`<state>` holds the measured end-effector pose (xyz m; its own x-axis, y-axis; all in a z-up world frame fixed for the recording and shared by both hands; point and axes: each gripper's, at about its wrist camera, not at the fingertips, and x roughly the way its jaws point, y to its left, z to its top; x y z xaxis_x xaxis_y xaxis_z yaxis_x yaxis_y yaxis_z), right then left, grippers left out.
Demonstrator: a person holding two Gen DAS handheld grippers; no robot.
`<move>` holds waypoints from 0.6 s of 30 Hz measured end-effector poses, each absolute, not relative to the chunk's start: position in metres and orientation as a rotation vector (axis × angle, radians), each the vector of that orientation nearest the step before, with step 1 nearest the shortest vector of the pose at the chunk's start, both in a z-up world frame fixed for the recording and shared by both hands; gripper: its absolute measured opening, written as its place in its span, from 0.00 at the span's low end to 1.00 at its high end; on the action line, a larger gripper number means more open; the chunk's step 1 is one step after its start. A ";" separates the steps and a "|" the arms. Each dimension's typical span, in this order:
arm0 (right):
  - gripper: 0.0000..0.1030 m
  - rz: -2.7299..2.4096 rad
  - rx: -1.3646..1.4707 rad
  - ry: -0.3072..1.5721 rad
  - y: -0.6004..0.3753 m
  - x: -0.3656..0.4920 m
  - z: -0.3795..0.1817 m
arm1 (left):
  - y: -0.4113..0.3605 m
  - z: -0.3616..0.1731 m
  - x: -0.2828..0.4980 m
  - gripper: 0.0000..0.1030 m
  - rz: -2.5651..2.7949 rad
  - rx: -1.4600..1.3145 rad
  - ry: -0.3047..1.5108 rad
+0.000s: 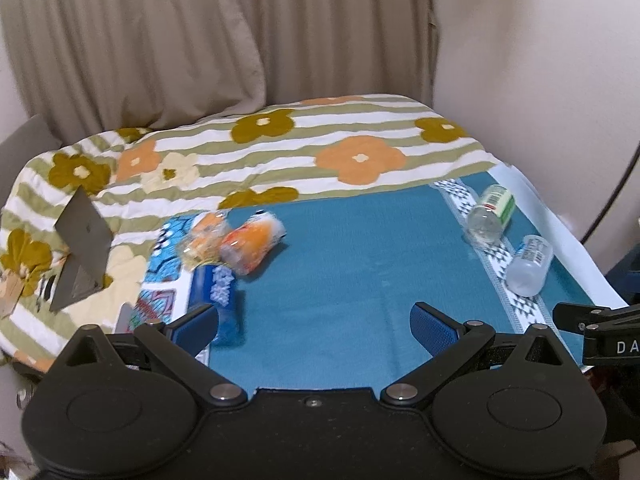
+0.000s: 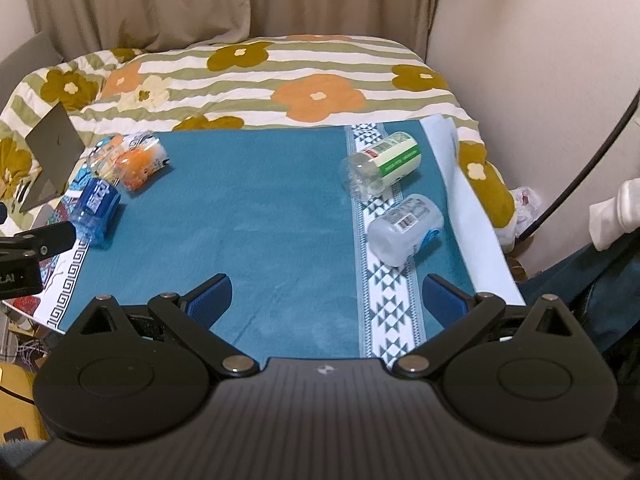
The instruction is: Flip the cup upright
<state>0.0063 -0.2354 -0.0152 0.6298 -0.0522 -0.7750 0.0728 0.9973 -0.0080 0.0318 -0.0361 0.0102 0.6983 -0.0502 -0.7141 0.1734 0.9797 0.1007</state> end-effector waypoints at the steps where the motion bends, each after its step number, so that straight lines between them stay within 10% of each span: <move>1: 1.00 -0.077 0.034 0.884 -0.241 0.006 -0.013 | -0.043 0.011 0.037 1.00 -0.143 0.180 0.790; 18: 1.00 -0.175 0.074 0.903 -0.344 0.017 -0.051 | -0.196 -0.041 0.128 1.00 -0.499 0.437 0.849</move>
<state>0.0170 -0.3438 -0.0508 0.6066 -0.1198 -0.7859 0.1820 0.9833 -0.0094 0.1280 -0.1965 -0.0406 0.5604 -0.2392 -0.7929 0.5759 0.8006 0.1654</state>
